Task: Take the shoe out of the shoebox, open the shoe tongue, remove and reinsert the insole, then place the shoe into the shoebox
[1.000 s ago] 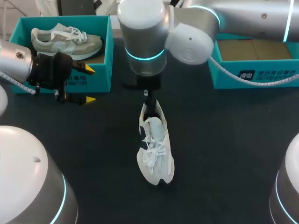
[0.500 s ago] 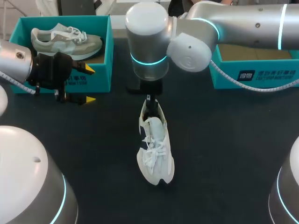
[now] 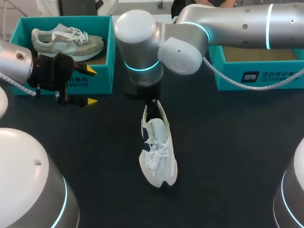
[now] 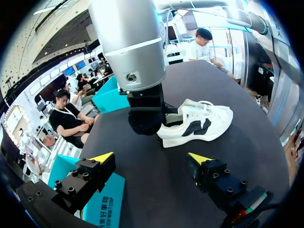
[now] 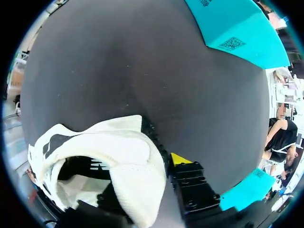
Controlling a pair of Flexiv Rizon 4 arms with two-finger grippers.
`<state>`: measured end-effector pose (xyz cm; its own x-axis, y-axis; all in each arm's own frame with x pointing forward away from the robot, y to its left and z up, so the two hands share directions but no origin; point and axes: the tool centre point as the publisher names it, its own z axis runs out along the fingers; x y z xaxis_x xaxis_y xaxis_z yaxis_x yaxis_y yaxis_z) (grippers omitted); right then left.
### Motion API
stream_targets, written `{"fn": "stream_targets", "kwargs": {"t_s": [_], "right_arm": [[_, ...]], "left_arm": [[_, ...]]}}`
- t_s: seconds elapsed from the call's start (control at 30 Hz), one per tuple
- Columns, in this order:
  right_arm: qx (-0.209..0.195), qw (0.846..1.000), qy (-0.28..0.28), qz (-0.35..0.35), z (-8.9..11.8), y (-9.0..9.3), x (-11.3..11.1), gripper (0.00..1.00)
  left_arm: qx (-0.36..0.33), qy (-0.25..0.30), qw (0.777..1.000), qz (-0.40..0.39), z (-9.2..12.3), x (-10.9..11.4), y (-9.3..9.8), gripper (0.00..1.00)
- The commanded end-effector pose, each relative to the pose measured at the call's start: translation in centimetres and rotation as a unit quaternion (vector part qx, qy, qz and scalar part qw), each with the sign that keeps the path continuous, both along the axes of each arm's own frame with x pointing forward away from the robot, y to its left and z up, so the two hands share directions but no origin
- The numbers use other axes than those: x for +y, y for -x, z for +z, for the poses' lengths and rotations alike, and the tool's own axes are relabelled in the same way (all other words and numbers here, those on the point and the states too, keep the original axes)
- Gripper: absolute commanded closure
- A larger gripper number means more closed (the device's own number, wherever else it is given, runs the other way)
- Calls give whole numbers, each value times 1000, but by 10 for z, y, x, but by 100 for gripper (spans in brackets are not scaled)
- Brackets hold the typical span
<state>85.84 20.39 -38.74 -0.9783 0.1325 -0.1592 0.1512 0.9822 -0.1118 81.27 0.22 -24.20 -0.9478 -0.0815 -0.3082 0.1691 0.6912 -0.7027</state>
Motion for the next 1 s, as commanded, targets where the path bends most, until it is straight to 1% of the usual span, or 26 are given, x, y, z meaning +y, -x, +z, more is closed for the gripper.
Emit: {"fn": "stream_targets", "kwargs": {"t_s": [0.03,0.13,0.23,0.27,0.4,0.5,0.57,0.63,0.7,0.8,1.0], "right_arm": [[-6,1000,5,-8,4,5,-1,100],[-10,1000,9,-14,13,6,-6,100],[-18,1000,14,-11,37,6,-14,100],[-13,1000,21,-7,46,6,-19,100],[-22,999,39,-12,92,4,-38,100],[-28,998,47,-19,130,2,-50,100],[-36,998,46,-21,154,0,-54,100],[-44,997,58,-22,176,-1,-57,100],[-51,997,61,-19,194,-3,-59,100],[-56,996,68,-13,210,-5,-63,100],[-57,996,72,-2,224,-16,-71,100]], "left_arm": [[0,-2,1000,1,0,-1,1,0],[0,-2,1000,1,0,-1,1,0],[0,-2,1000,1,0,-1,1,0],[0,-2,1000,1,0,-1,1,0],[0,-2,1000,1,0,-1,1,0],[0,-2,1000,1,0,-1,1,0],[0,-2,1000,1,0,-1,1,0],[0,-2,1000,1,0,-1,1,0],[0,-2,1000,1,0,-1,1,0],[0,-2,1000,1,0,-1,1,0],[0,-2,1000,1,0,-1,1,0]]}}
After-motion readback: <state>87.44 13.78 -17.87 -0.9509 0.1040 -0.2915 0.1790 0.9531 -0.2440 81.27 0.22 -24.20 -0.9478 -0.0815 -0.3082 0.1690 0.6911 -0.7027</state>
